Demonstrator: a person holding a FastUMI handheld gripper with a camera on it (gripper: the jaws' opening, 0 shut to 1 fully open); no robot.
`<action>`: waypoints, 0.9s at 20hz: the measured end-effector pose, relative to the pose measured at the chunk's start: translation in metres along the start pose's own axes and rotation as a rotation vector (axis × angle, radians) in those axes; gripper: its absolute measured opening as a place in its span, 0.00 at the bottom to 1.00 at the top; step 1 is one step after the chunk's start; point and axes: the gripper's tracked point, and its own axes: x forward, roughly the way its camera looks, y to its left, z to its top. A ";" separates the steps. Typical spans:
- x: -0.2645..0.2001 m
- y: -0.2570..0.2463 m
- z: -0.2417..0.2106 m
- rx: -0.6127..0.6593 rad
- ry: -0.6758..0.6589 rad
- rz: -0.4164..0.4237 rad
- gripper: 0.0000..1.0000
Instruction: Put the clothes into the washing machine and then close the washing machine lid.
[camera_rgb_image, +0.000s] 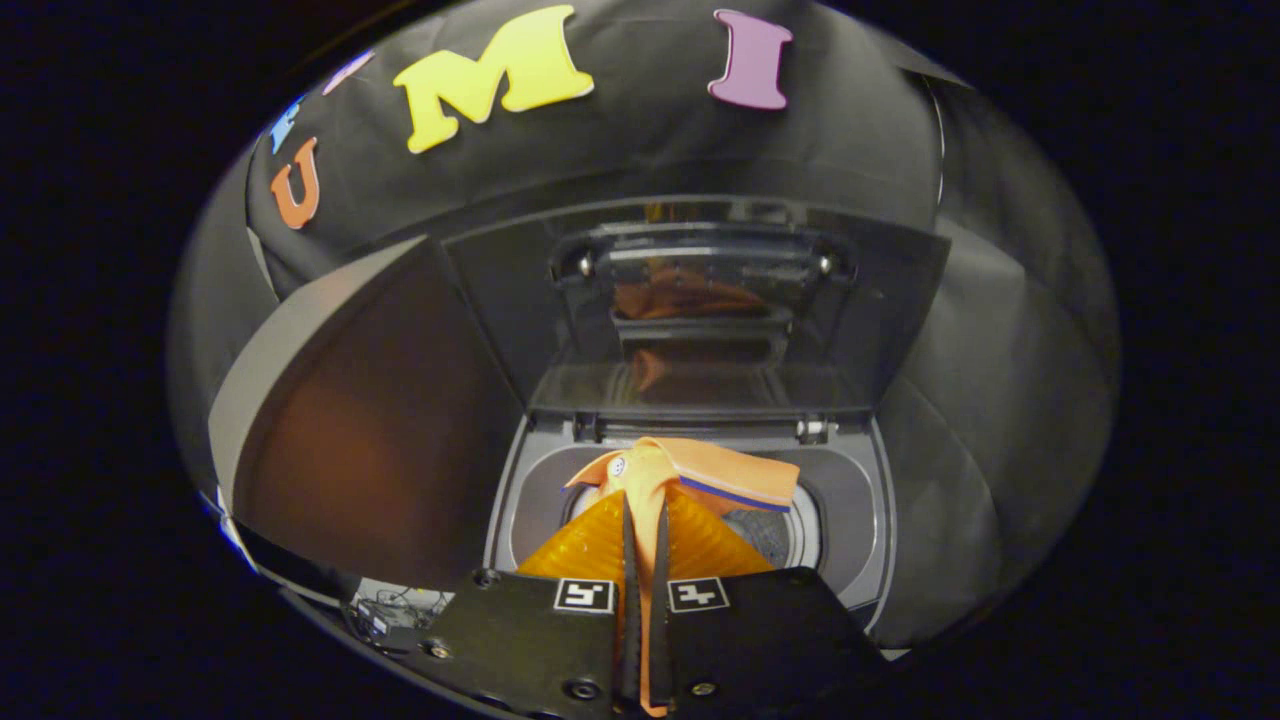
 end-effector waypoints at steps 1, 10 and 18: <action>0.006 -0.001 -0.007 -0.002 0.024 -0.004 0.07; 0.051 -0.019 -0.070 0.043 0.231 -0.043 0.07; 0.052 -0.023 -0.079 0.052 0.278 -0.067 0.10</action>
